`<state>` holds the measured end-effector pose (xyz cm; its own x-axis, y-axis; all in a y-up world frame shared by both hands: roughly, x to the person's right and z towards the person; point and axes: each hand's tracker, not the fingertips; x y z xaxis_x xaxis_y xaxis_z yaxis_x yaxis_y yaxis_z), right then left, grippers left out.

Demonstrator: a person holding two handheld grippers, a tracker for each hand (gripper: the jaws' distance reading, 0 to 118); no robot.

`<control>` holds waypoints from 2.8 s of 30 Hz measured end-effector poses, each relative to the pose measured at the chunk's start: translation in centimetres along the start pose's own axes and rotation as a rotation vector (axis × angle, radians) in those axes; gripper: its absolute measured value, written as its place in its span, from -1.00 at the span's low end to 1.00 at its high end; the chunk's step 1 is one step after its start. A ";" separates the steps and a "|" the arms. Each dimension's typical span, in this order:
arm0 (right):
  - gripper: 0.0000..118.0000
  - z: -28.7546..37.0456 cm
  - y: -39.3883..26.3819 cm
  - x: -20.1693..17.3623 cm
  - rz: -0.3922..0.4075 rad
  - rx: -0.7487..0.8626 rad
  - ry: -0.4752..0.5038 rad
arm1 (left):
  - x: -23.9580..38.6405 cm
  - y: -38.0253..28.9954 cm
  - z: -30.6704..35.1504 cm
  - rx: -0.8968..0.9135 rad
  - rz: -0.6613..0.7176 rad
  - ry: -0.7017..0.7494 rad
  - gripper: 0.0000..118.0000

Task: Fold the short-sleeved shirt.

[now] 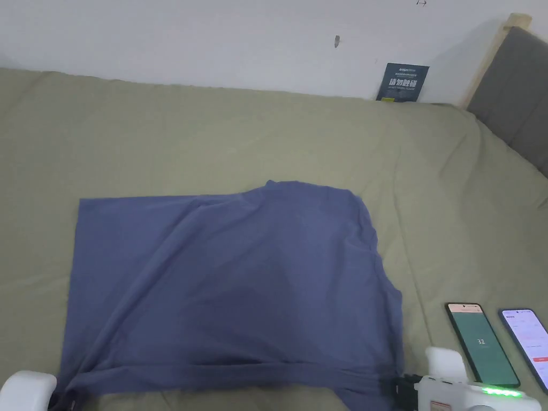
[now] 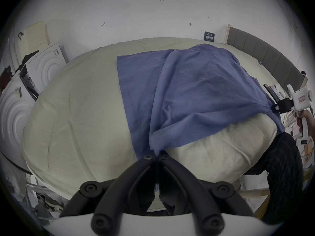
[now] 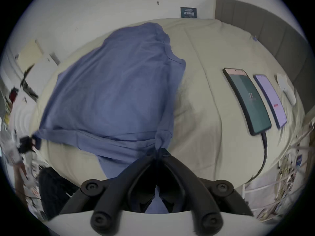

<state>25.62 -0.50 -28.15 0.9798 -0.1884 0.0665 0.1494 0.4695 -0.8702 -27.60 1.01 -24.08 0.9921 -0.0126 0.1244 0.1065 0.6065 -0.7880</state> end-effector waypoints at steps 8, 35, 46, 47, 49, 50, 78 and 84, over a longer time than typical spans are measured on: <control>-0.96 4.6 4.2 -0.6 0.003 -0.018 0.089 | -0.6 2.1 2.4 0.001 0.007 -0.029 -0.99; 0.83 -1.2 19.5 -4.5 0.129 0.210 0.097 | -6.4 13.4 -2.8 0.164 0.240 -0.020 1.00; -0.99 8.8 -1.1 -8.4 0.223 0.460 0.099 | 0.3 -0.5 5.9 0.274 0.204 0.065 -0.35; -1.00 9.2 -2.0 -8.3 0.234 0.454 0.114 | 1.3 -0.5 6.0 0.236 0.199 0.088 -1.00; -1.00 9.5 -3.1 -8.3 0.234 0.436 0.133 | 1.6 -0.6 5.8 0.196 0.125 0.072 -1.00; -1.00 9.7 -3.5 -8.2 0.238 0.432 0.123 | 1.4 -0.1 5.6 0.199 0.097 0.119 -1.00; 1.00 -1.8 7.9 -1.4 0.191 0.171 -0.041 | -2.5 9.9 -7.8 -0.008 0.002 0.039 -0.84; 0.99 -8.4 13.5 1.1 0.151 0.156 -0.098 | -2.3 10.3 -8.5 -0.024 -0.010 0.046 -0.84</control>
<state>27.58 -1.61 -43.94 0.9997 -0.0247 -0.0054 0.0109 0.6150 -0.7885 -28.26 0.49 -37.64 0.9929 -0.0557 0.1053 0.1179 0.5871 -0.8009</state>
